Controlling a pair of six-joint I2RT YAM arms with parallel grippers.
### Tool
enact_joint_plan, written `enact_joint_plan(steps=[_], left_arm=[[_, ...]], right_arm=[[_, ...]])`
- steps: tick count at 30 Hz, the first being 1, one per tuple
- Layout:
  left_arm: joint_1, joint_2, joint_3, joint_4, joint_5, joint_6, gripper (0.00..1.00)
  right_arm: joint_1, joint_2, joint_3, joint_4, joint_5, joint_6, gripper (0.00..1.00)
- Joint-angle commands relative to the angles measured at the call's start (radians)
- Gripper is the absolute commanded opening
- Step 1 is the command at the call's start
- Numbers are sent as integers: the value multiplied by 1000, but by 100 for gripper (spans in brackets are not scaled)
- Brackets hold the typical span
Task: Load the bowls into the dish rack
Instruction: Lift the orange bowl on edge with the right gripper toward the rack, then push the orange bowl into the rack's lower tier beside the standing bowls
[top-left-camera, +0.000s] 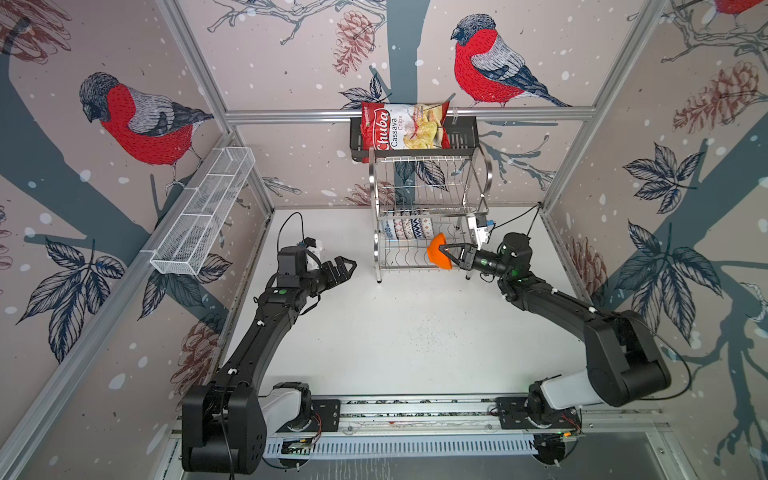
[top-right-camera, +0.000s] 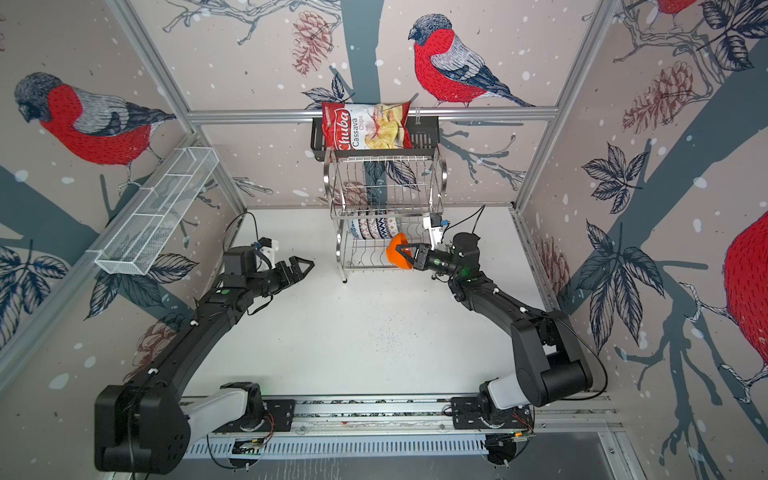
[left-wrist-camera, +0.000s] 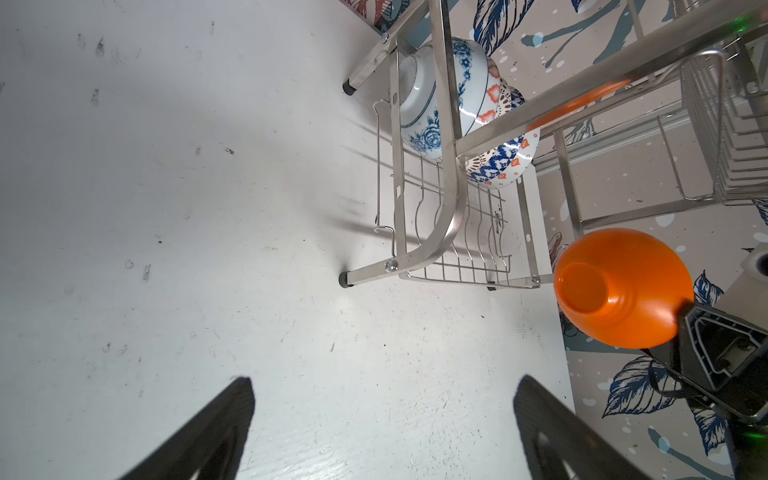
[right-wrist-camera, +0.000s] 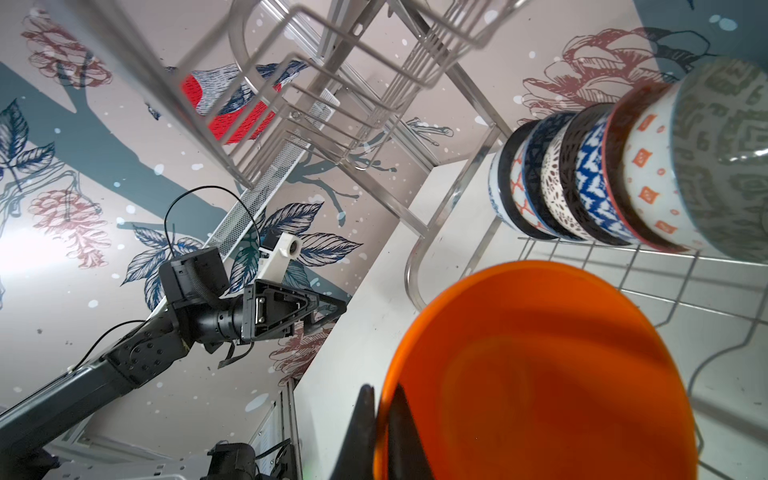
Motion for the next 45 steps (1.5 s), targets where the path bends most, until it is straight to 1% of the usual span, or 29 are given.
enact_joint_plan(steps=[1, 9, 17, 20, 23, 27, 33, 40, 45], left_arm=[[2, -1, 0, 37, 14, 5, 97], [2, -2, -4, 46, 29, 3, 98], [2, -1, -9, 53, 39, -1, 97], [1, -3, -9, 53, 39, -1, 98], [2, -4, -9, 51, 35, 1, 97], [2, -3, -9, 51, 37, 1, 98], [1, -2, -11, 53, 39, 1, 97], [2, 1, -10, 54, 40, 1, 97], [2, 1, -12, 54, 42, 1, 97]], right_arm=[[-11, 21, -1, 138, 26, 129, 0], [-15, 9, -70, 222, 31, 168, 0], [-26, -41, -81, 211, 39, 164, 0], [-34, -28, -87, 224, 45, 181, 0], [-45, -16, -114, 281, 49, 222, 0], [-50, 12, -134, 302, 78, 247, 0], [-42, 117, -137, 455, 92, 355, 0], [40, 198, -61, 445, 136, 349, 0], [63, 256, -11, 458, 156, 369, 0]])
